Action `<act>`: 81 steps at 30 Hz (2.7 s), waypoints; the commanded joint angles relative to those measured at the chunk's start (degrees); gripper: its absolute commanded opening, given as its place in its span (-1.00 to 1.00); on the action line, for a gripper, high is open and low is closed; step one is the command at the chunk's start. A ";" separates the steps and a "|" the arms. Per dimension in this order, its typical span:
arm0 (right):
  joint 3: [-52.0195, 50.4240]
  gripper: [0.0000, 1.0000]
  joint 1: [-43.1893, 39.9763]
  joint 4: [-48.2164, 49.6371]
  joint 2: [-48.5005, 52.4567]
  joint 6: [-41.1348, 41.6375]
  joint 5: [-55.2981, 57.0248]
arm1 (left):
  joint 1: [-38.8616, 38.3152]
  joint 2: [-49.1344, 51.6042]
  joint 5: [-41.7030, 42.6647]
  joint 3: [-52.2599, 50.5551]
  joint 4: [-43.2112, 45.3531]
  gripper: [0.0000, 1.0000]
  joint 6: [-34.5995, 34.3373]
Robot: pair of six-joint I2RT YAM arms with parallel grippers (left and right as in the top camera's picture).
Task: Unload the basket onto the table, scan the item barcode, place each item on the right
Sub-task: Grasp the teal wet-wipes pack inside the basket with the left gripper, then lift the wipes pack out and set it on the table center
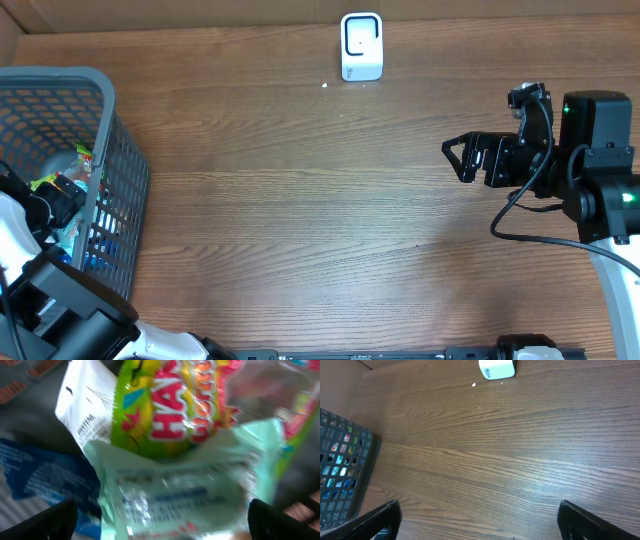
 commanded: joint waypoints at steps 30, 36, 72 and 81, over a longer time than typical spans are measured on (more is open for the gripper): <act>0.92 1.00 0.22 0.24 0.02 0.13 -0.52 | -4.15 -0.63 -2.16 -0.79 3.67 -0.92 -0.85; 0.92 1.00 0.22 0.24 0.02 0.13 -0.52 | -4.15 -1.14 4.85 18.05 -8.85 -0.92 -0.87; 0.92 1.00 0.22 0.24 0.02 0.13 -0.52 | -63.01 -3.43 19.76 15.28 -17.07 -0.92 1.16; 0.92 1.00 0.22 0.24 0.02 0.13 -0.52 | -69.48 7.69 24.09 6.29 -3.52 -0.91 -0.48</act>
